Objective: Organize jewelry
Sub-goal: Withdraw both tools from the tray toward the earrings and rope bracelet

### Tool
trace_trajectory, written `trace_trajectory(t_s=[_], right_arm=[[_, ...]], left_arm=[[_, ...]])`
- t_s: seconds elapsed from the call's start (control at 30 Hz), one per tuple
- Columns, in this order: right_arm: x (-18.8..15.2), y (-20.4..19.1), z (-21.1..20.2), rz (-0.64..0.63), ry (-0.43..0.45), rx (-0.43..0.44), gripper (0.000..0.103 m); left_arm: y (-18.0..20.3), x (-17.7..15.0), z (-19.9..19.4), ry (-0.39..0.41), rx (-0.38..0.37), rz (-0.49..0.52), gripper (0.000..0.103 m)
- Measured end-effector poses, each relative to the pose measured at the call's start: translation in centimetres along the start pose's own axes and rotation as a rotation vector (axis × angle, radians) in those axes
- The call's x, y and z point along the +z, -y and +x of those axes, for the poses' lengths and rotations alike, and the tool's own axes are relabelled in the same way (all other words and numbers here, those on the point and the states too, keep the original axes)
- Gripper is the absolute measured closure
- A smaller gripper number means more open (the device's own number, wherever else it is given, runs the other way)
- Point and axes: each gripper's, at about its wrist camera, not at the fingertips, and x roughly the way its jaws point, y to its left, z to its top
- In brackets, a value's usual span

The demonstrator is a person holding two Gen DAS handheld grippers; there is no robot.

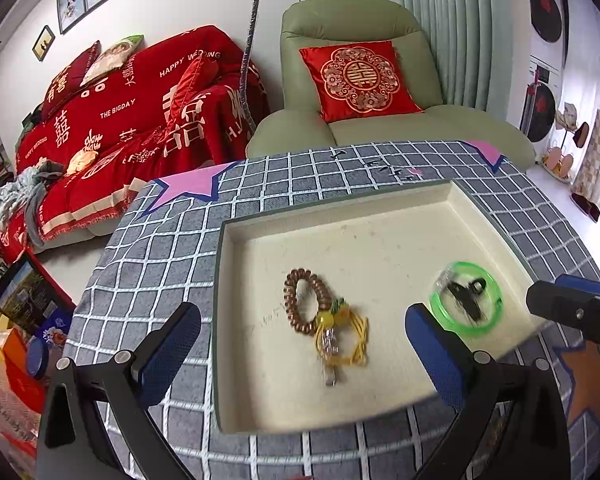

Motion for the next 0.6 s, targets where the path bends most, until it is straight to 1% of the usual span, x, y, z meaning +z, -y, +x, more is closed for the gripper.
trace_trajectory(t_s=[0.1, 0.23, 0.3, 0.4, 0.43, 0.47, 0.5, 0.6], right_arm=[[-0.9, 0.4, -0.8, 0.014, -0.008, 0.011, 0.024], [-2.7, 0.9, -2.3, 0.031, -0.003, 0.027, 0.023], [-3.6, 1.2, -3.0, 0.042, -0.006, 0.026, 0.02], [-5.2, 1.7, -4.3, 0.065, 0.01, 0.027, 0.02], [-5.8, 1.9, -4.7, 0.074, 0.013, 0.032, 0.018], [-6.5, 2.1, -4.9, 0.081, 0.008, 0.039, 0.011], [-6.8, 2.2, -5.0, 0.086, 0.005, 0.042, 0.01], [-8.3, 2.5, -5.6, 0.096, -0.004, 0.037, 0.01]], left_arm=[[-0.2, -0.9, -1.2, -0.011, -0.012, -0.002, 0.0], [-1.0, -2.4, -3.0, -0.022, -0.047, -0.021, 0.0], [-1.3, -3.3, -4.0, -0.026, -0.058, -0.024, 0.0], [-1.7, -4.9, -5.7, -0.038, -0.107, -0.018, 0.0], [-1.8, -5.4, -6.3, -0.04, -0.116, -0.015, 0.0], [-1.9, -6.3, -7.1, -0.041, -0.126, -0.008, 0.0], [-1.9, -6.8, -7.6, -0.041, -0.128, -0.001, 0.0], [-1.7, -8.7, -8.9, -0.057, -0.136, 0.029, 0.0]])
